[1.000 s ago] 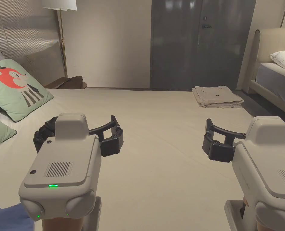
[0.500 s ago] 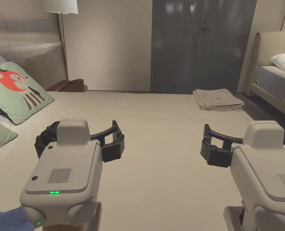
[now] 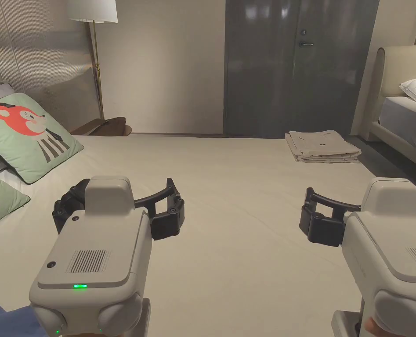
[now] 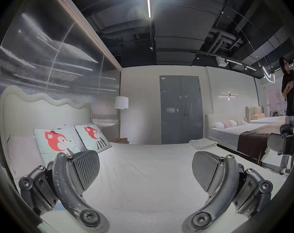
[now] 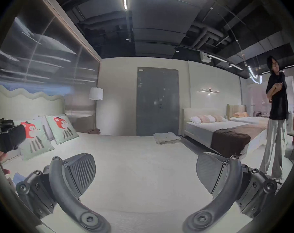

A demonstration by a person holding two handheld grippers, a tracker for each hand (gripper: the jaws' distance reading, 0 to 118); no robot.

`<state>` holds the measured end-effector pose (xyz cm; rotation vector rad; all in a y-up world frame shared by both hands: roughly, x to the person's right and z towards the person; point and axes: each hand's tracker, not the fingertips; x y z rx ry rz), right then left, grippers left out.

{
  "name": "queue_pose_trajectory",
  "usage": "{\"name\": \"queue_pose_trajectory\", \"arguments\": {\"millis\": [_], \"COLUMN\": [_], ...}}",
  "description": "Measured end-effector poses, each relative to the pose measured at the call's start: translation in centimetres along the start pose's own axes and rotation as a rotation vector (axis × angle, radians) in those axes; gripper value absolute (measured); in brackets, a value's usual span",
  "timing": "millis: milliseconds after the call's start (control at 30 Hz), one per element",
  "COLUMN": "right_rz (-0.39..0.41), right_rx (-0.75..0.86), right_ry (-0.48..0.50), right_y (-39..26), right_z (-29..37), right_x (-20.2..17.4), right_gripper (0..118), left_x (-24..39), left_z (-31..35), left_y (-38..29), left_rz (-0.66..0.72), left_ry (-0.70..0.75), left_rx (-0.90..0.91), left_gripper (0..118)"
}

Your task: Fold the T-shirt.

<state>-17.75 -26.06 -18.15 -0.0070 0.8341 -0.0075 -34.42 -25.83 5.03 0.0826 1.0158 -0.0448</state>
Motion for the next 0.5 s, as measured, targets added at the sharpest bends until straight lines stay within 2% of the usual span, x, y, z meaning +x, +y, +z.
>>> {"name": "queue_pose_trajectory", "arguments": {"millis": [100,167,200,267,500], "right_rz": [0.006,0.057,0.071,0.036,0.032], "right_rx": [-0.013,0.002,0.010,-0.028,-0.029], "right_ry": [-0.047,-0.124,-0.120,-0.074,-0.046], "right_y": [-0.11,-0.31,-0.35,-0.18,-0.70], "right_z": [-0.16,-0.10,-0.14,-0.17,0.04], "right_x": [0.02,-0.35,-0.36,-0.12,-0.14], "right_gripper": [117,117,117,117,116], "left_x": [0.04,0.00,0.02,0.05,0.26], "left_z": [0.03,0.03,0.05,0.06,0.15], "left_y": [0.00,0.03,0.01,-0.01,-0.14], "left_rz": [-0.004,0.001,0.003,0.003,-0.008], "left_ry": [0.002,0.004,0.004,0.004,0.001], "left_rx": [0.002,0.001,0.001,0.000,-0.006], "left_gripper": [110,110,110,110,110]}}
